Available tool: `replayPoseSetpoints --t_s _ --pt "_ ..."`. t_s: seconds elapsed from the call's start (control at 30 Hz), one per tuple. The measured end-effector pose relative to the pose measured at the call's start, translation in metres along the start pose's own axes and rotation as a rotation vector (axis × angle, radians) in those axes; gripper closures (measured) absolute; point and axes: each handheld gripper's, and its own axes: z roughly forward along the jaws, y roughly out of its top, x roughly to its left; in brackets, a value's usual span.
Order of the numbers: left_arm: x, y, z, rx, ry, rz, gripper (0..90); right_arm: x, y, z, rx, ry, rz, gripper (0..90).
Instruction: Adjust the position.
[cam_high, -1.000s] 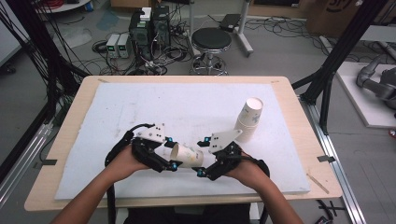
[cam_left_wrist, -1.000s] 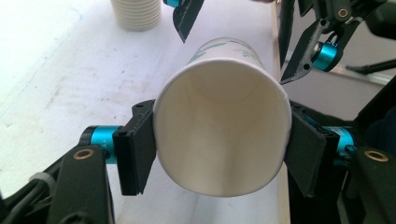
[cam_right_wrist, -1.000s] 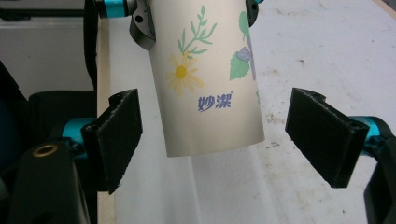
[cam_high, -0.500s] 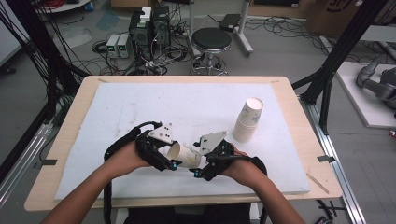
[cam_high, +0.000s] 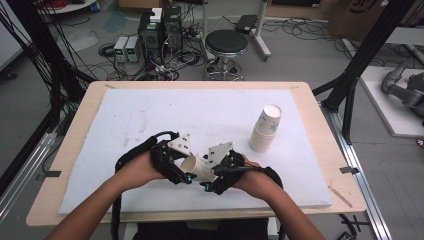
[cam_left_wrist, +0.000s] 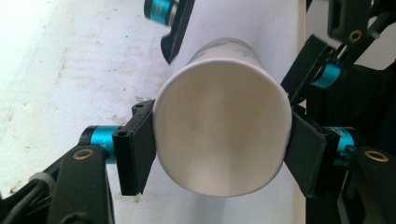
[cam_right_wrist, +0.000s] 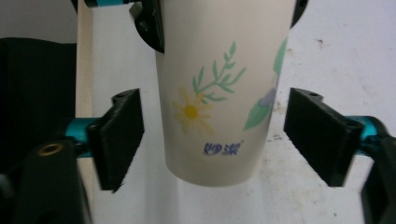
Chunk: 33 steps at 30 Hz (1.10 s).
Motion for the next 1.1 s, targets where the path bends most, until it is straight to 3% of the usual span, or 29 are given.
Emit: replayPoseSetpoints --t_s 0.23,0.53,0.67,0.73,0.83,1.1 --pt "0.0 0.001 0.003 0.002 -0.002 -0.007 32.3 -0.001 0.001 0.007 0.028 0.012 -0.006 34.3" --pt "-0.002 0.003 0.004 -0.028 0.023 -0.026 31.4 -0.001 -0.004 0.012 0.008 0.004 0.018 36.1" --pt "-0.002 0.001 0.004 -0.064 0.028 -0.033 29.6 -0.002 -0.006 0.011 -0.002 0.005 0.03 37.0" --pt "-0.001 0.0 0.004 -0.088 0.032 -0.012 27.4 -0.002 -0.007 0.01 -0.01 0.008 0.042 37.1" --pt "-0.001 -0.003 0.0 -0.193 0.06 0.011 16.4 -0.004 -0.009 0.008 -0.015 0.009 0.054 37.1" --pt "0.003 -0.021 -0.021 -0.443 0.106 -0.079 15.4 -0.01 -0.025 0.0 -0.043 -0.017 0.126 36.9"
